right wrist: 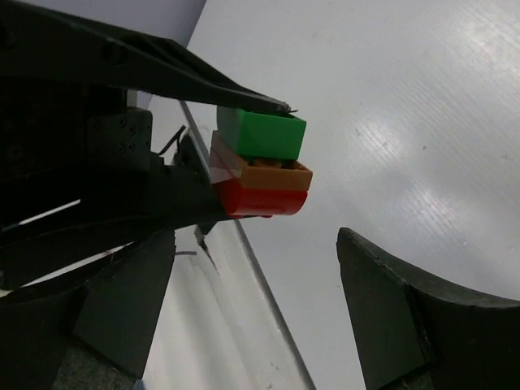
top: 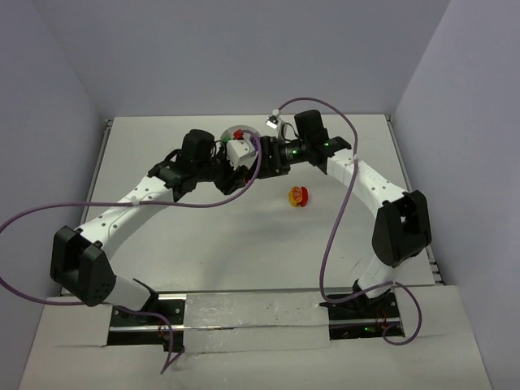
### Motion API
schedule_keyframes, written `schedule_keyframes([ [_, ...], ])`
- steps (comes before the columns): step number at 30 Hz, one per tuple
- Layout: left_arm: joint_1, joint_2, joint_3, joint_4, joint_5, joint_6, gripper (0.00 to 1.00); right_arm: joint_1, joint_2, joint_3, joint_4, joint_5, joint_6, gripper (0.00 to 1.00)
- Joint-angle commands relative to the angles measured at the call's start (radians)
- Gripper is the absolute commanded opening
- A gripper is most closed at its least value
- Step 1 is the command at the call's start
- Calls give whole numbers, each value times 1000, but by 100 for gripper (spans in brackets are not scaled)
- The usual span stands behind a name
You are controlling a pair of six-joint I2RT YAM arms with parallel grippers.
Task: Sort the legos into containers by color
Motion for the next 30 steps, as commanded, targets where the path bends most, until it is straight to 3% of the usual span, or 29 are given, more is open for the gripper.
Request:
schedule_keyframes([
  [1,-13,-34,25,49,-1,-28,0,-9,41,57,50,-63,72,87],
  [7,-24,-31,44,52,-4,-34,0,-35,73,44,104,-121,142,80],
  [9,-28,-27,50,57,-13,-40,0,-36,82,36,141,-142,173,72],
  [15,-39,-17,58,64,-15,-48,0,-37,106,18,198,-181,244,61],
  [30,-41,2,69,86,-36,-53,0,-37,102,-35,237,-218,267,61],
])
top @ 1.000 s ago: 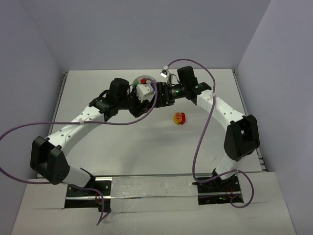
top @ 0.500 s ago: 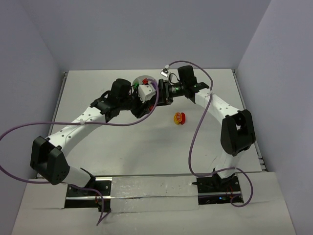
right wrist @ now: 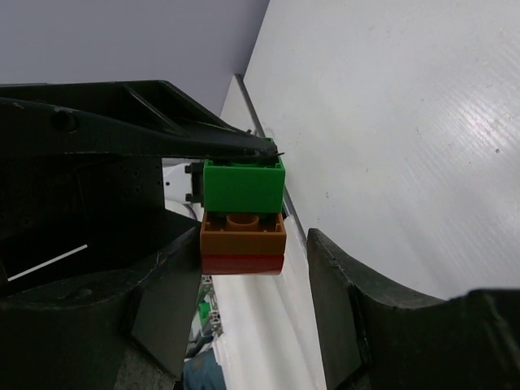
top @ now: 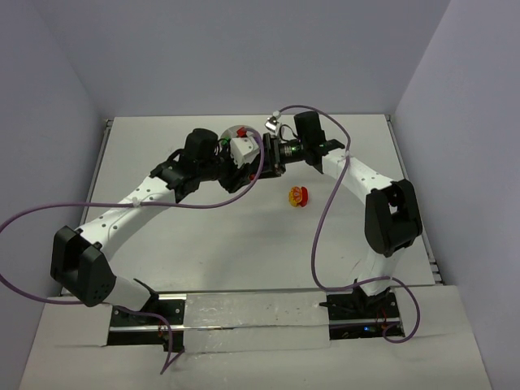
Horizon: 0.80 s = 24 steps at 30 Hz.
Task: Sort the legos into containers by color
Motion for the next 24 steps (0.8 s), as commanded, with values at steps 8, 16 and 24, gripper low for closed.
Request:
schedule_keyframes([
  [8,-4,1,49,53,-10,-20,0,-5,-5,-2,26,-25,-12,25],
  [16,21,0,85,-9,7,-66,99,-6,-27,30,-58,-10,-119,0],
  [24,200,-155,79,-57,218,-180,99,-15,-98,75,-322,104,-481,0],
])
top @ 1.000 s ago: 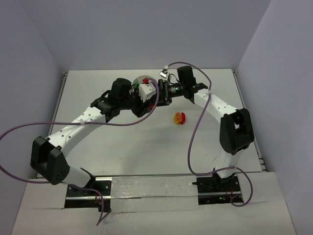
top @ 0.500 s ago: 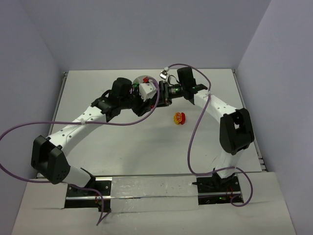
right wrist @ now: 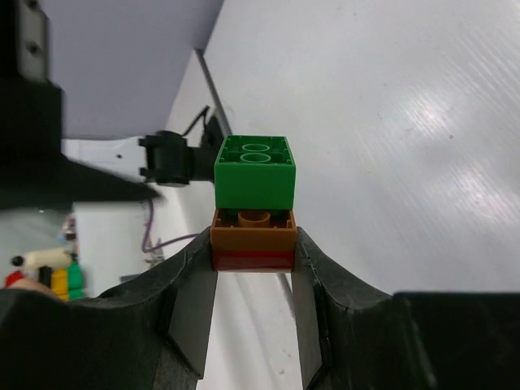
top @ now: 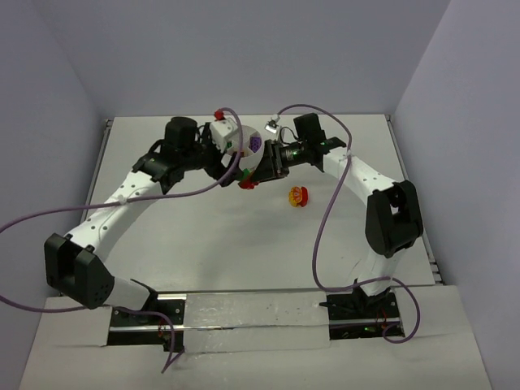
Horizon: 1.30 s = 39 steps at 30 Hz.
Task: Sort the legos into containers by color
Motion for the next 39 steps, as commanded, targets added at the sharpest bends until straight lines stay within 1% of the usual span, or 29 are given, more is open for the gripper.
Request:
schedule_keyframes([
  [1,84,-152,18,-22,134,-95,99,-11,-96,53,-161,72,-261,0],
  [2,107,-188,-1,-21,175,-114,99,-12,-110,50,-186,82,-315,0],
  [3,112,-194,-5,-20,183,-119,99,-13,-113,50,-191,90,-325,0],
  [6,127,-217,-1,-83,334,-109,99,-12,-159,32,-218,99,-488,0],
  [9,131,-179,26,-123,382,-144,99,-6,-196,19,-222,113,-553,0],
  [11,133,-141,58,-194,492,-121,99,-4,-217,15,-228,113,-596,0],
  [14,137,-115,73,-231,564,-106,99,-4,-241,15,-229,89,-637,0],
  [18,147,-125,57,-195,611,-95,99,10,-266,24,-227,44,-660,0],
  [19,155,-129,56,-218,701,-19,99,20,-270,28,-233,38,-669,0],
  [20,158,-127,47,-225,750,10,99,32,-274,35,-243,33,-680,0],
  [22,159,-122,26,-170,763,-18,96,57,-278,46,-263,29,-695,0],
  [25,158,-131,3,-179,788,76,87,92,-273,62,-303,39,-714,0],
  [27,156,-132,-15,-166,784,85,83,122,-266,77,-334,47,-726,0],
  [28,154,-130,-17,-162,781,91,82,131,-264,82,-344,50,-731,0],
  [30,151,-117,-16,-192,776,160,81,156,-265,88,-352,57,-730,0],
  [34,146,-84,0,-239,763,238,82,183,-265,104,-359,64,-713,0],
  [37,137,-68,11,-267,783,282,82,194,-263,114,-362,75,-712,0],
  [39,122,-47,30,-321,795,319,82,202,-262,124,-370,91,-716,0],
])
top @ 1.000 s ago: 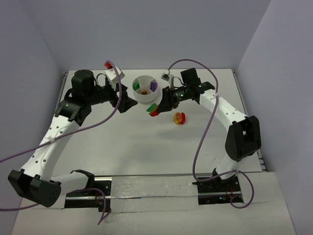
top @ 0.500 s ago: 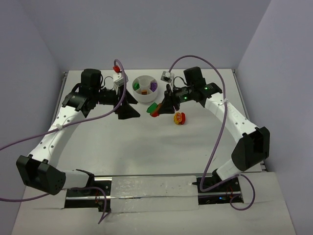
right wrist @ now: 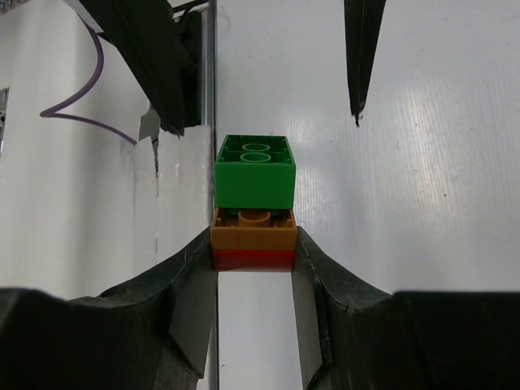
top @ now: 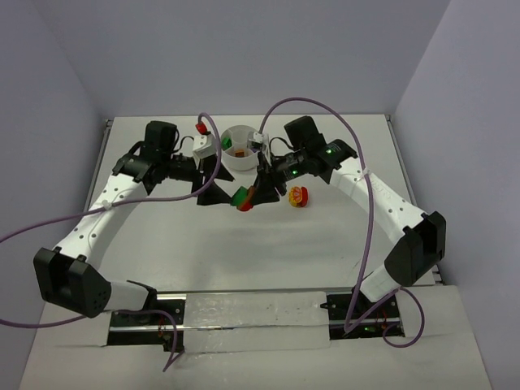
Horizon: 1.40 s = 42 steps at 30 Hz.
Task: Sort the legos into containers by color
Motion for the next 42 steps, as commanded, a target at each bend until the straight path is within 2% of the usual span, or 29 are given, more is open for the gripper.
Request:
schedule_keyframes([
  [1,-30,45,59,-116,67,122,82,16,-24,63,-13,21,-11,0],
  [8,-43,94,92,-237,143,226,77,40,-24,66,-23,80,-38,0],
  [15,-45,85,84,-212,135,218,73,64,-21,67,-36,126,-58,0],
  [27,-55,85,70,-180,124,197,54,85,-19,86,-36,146,-40,0],
  [33,-55,83,64,-162,132,181,42,89,-20,86,-31,154,-29,0],
  [37,-57,79,50,-136,130,149,18,91,-21,81,-31,168,-33,0],
  [39,-55,74,42,-115,109,123,1,91,-25,74,-30,184,-37,0],
  [42,-11,57,9,-42,102,55,0,89,-39,54,-32,220,-45,0],
])
